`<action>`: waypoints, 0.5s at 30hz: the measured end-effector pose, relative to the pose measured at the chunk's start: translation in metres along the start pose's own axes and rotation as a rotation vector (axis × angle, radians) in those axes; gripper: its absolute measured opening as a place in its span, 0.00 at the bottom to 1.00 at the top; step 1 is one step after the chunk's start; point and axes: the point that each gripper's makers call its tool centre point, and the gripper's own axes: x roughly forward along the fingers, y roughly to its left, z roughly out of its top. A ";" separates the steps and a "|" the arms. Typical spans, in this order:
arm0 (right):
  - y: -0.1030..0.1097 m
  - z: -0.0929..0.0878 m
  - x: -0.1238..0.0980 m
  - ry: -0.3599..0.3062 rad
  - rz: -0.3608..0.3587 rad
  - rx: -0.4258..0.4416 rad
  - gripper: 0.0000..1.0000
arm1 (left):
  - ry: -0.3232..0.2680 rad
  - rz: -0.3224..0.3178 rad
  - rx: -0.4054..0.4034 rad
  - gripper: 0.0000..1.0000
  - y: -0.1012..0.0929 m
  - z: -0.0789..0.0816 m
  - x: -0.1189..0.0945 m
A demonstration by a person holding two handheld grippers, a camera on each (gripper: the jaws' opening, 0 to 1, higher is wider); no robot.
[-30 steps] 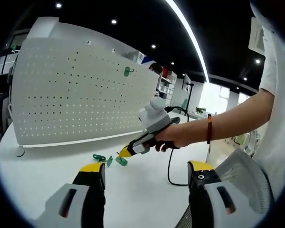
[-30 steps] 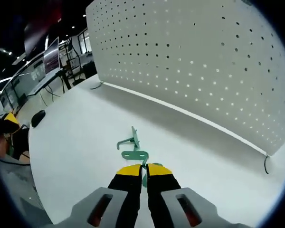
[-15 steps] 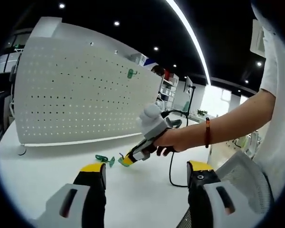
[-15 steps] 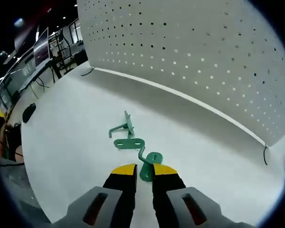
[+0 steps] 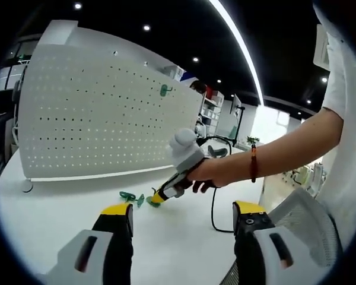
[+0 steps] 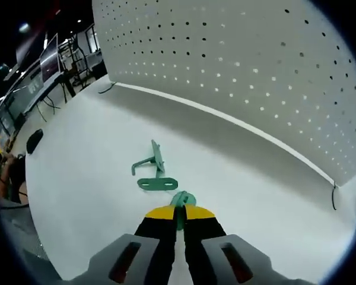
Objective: Insert the hook assembly into the mounting plate slot until the hook locks in place.
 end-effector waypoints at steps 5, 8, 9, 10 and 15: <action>0.000 -0.003 -0.003 0.015 0.031 -0.020 0.02 | 0.004 -0.006 0.000 0.70 0.000 -0.001 0.001; -0.003 -0.005 -0.005 0.026 0.029 0.004 0.04 | 0.009 -0.009 0.001 0.70 0.000 -0.002 0.002; -0.003 -0.007 -0.006 0.039 0.034 0.023 0.05 | 0.009 -0.009 0.001 0.70 0.000 -0.002 0.002; -0.003 -0.007 -0.006 0.042 0.040 0.032 0.06 | 0.009 -0.008 0.001 0.70 0.000 -0.002 0.001; -0.006 -0.002 -0.008 0.022 0.066 0.104 0.07 | 0.007 -0.008 -0.001 0.70 0.001 -0.001 0.001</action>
